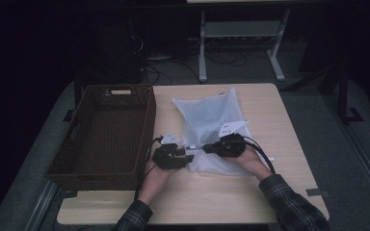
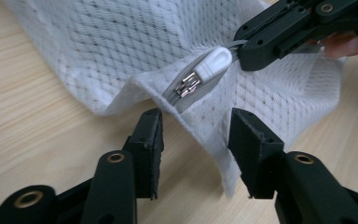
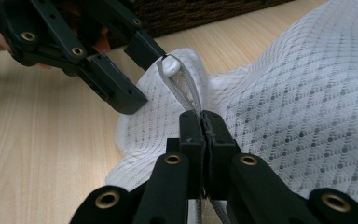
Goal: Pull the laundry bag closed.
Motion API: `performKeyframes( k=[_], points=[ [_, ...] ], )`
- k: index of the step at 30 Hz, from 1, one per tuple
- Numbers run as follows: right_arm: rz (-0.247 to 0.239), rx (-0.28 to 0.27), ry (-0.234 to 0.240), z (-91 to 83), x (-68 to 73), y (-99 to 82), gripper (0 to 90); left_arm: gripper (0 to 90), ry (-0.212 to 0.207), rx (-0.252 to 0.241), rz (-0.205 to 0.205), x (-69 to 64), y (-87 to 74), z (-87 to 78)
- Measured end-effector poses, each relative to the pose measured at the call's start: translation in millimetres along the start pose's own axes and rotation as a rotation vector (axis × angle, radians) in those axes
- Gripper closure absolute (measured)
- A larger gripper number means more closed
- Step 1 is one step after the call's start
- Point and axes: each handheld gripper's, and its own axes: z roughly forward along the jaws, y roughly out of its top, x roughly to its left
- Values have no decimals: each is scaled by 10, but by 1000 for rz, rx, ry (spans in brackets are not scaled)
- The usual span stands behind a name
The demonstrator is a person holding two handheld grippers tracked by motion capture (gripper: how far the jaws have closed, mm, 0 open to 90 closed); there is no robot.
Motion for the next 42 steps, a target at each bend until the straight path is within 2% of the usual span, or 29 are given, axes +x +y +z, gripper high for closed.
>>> performKeyframes(
  k=[4, 8, 12, 13, 16, 18, 19, 20, 23, 28, 30, 36, 42],
  points=[
    [3, -1, 5, 8, 5, -12, 878, 657, -1, -8, 20, 11, -6, -7],
    [3, 2, 5, 26, 6, -15, 878, 749, 8, 6, 46, -8, -16, 15],
    [-5, 18, 2, 48, 13, -33, 878, 823, -3, 1, 53, 0, -19, 11],
    [-6, 20, 2, 50, 17, -37, 878, 821, -5, -1, 50, 4, -18, 8],
    [-17, 20, 3, 54, 32, -33, 878, 722, -16, 0, 33, 25, -20, 7],
    [-21, 23, 3, 60, 39, -35, 877, 720, -29, -5, 17, 45, -28, 10],
    [-23, 25, 4, 64, 43, -36, 878, 740, -29, 0, 19, 45, -30, 10],
    [-24, 29, 2, 69, 47, -35, 877, 807, -28, 4, 25, 43, -31, 8],
    [-20, 36, 1, 82, 51, -34, 871, 875, -28, 11, 35, 26, -31, 9],
    [0, 30, 9, 40, 60, -10, 753, 878, -14, 18, 68, -8, -47, 4],
    [0, 21, 11, 7, 85, 21, 734, 878, -10, 19, 78, -21, -47, 2],
    [-9, -3, 31, -47, 167, 133, 724, 880, -8, 24, 97, -28, -67, -37],
    [-39, 17, 34, 14, 211, 186, 713, 882, -4, 35, 118, -50, -86, -59]
  ],
)
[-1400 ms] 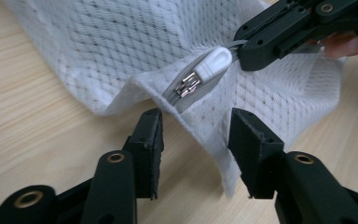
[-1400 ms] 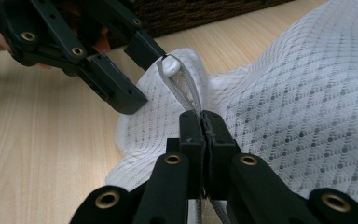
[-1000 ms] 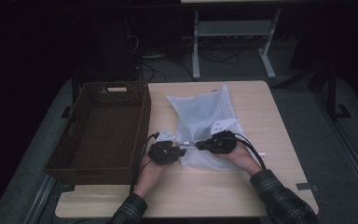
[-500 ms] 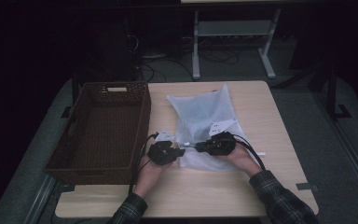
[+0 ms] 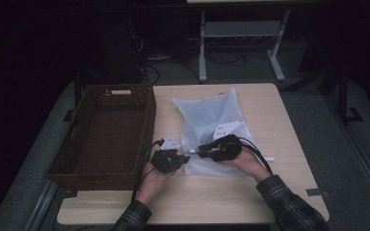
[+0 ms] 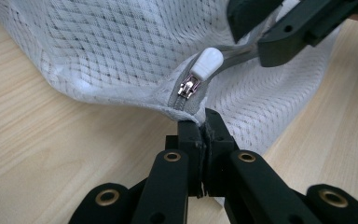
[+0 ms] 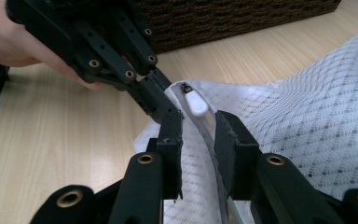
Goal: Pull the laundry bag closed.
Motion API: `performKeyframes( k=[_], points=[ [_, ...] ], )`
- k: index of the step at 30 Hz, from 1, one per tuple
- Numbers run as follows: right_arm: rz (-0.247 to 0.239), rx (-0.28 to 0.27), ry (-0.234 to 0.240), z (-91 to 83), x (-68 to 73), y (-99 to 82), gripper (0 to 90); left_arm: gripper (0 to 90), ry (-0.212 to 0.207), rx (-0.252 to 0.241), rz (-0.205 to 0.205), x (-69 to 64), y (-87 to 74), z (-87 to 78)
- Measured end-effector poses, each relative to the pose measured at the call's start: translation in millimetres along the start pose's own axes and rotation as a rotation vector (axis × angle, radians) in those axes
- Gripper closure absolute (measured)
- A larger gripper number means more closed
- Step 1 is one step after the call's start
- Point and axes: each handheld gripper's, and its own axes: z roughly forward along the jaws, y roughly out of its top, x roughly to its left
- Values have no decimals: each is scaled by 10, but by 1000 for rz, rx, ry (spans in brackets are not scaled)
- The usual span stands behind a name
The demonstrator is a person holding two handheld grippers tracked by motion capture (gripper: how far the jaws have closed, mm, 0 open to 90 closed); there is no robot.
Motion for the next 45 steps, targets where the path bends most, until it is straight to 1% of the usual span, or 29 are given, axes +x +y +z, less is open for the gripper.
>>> performKeyframes(
  k=[3, 4, 7, 10, 17, 19, 21, 22, 24, 25, 26, 28, 30, 33, 36, 38, 40, 45],
  points=[
    [-15, 7, 14, 46, -10, 21, 706, 884, 2, 12, 18, -20, -3, 3],
    [-28, 9, 17, 64, -18, 34, 705, 884, 2, 13, 19, -24, -4, 6],
    [-29, 19, 39, 122, -24, 65, 703, 884, -2, 15, 18, -27, -5, 7],
    [-38, 39, 46, 183, -16, 70, 711, 885, 0, 19, 24, -34, -8, 3],
    [-43, 68, 48, 241, -14, 55, 789, 885, 11, 31, 34, -31, -15, 1],
    [-39, 71, 53, 244, -11, 51, 788, 884, 12, 31, 34, -33, -16, -4],
    [-46, 74, 53, 254, -3, 52, 746, 885, 14, 35, 39, -41, -16, -2],
    [-48, 79, 51, 263, 2, 53, 739, 885, 16, 37, 42, -46, -17, 0],
    [-60, 88, 46, 282, 5, 51, 746, 885, 18, 42, 44, -53, -18, 2],
    [-53, 93, 48, 287, 5, 46, 779, 885, 19, 41, 44, -53, -17, 1],
    [-59, 96, 49, 289, 0, 41, 806, 886, 22, 39, 43, -52, -16, -3],
    [-59, 96, 55, 282, -1, 39, 818, 886, 17, 32, 34, -45, -13, -13],
    [-69, 93, 48, 273, 7, 45, 823, 888, 15, 26, 23, -40, -10, -20],
    [-79, 92, 38, 263, 8, 45, 831, 890, 22, 14, 6, -42, -1, -37],
    [-79, 88, 42, 240, -3, 40, 840, 892, 28, 9, -5, -45, 9, -51],
    [-84, 85, 41, 229, -6, 37, 856, 893, 32, 2, -21, -46, 12, -53],
    [-96, 87, 38, 224, -7, 30, 867, 894, 32, 5, -27, -49, 17, -54],
    [-110, 88, 35, 218, -3, 20, 867, 894, 40, 8, -38, -54, 22, -53]
  ],
)
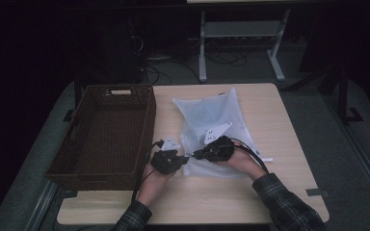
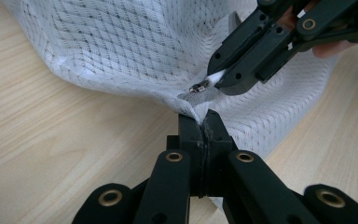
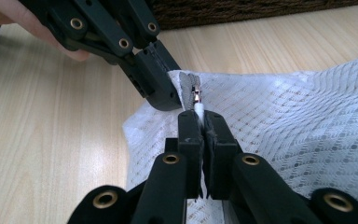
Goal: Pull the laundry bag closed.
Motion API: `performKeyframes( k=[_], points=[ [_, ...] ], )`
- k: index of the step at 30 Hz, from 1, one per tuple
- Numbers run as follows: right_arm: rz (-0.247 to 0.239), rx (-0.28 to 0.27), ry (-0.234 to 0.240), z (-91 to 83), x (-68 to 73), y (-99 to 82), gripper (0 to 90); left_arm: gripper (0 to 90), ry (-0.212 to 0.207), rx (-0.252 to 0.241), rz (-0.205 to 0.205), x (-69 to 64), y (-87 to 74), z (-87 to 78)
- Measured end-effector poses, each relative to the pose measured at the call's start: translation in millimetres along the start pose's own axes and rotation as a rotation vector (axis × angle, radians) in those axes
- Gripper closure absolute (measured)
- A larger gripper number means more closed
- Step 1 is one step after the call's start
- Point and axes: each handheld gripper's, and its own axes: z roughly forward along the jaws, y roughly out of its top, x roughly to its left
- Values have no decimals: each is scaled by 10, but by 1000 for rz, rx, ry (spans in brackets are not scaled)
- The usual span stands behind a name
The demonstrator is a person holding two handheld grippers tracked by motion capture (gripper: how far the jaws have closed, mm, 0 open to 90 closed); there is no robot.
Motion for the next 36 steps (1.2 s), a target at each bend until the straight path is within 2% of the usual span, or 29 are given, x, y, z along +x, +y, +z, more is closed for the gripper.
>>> performKeyframes(
  k=[10, 27, 36],
  points=[
    [-14, -4, -7, -41, -26, -39, 868, 896, 17, -8, -35, 4, 13, -24],
    [-9, -3, -30, -148, -86, -145, 868, 896, 70, -2, -57, 15, 25, -52],
    [-1, 0, -40, -214, -102, -190, 867, 896, 78, 3, -65, 26, 22, -51]
  ],
)
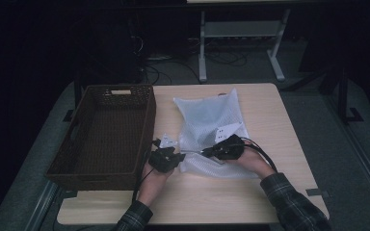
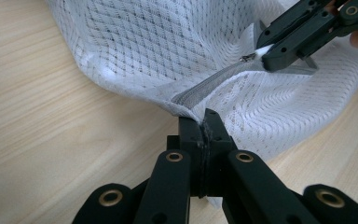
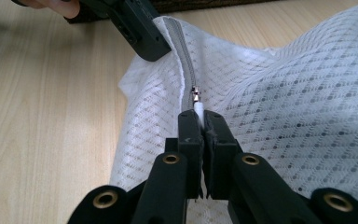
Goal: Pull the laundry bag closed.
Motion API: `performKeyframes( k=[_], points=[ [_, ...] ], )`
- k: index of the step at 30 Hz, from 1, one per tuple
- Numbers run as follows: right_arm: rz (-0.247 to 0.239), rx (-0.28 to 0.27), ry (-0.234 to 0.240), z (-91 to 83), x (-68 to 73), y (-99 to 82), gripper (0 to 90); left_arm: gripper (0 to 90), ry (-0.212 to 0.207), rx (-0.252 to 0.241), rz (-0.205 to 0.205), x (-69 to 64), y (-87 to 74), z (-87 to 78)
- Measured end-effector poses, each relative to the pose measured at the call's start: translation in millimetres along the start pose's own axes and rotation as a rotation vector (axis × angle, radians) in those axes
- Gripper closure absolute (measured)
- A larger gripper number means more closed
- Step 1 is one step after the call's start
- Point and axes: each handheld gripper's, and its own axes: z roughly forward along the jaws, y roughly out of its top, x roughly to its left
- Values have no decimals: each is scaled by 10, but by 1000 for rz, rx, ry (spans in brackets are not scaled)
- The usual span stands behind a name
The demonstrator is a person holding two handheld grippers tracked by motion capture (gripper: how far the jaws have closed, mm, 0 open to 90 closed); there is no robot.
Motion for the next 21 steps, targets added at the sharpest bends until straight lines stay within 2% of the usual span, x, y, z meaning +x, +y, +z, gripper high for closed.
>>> performKeyframes(
  k=[8, 21],
  points=[
    [2, -5, 0, -43, 2, -16, 867, 896, 2, 0, -1, -10, 4, 1],
    [10, -7, -8, -148, -8, -85, 867, 896, 34, 9, -1, -14, 12, -10]
  ],
)
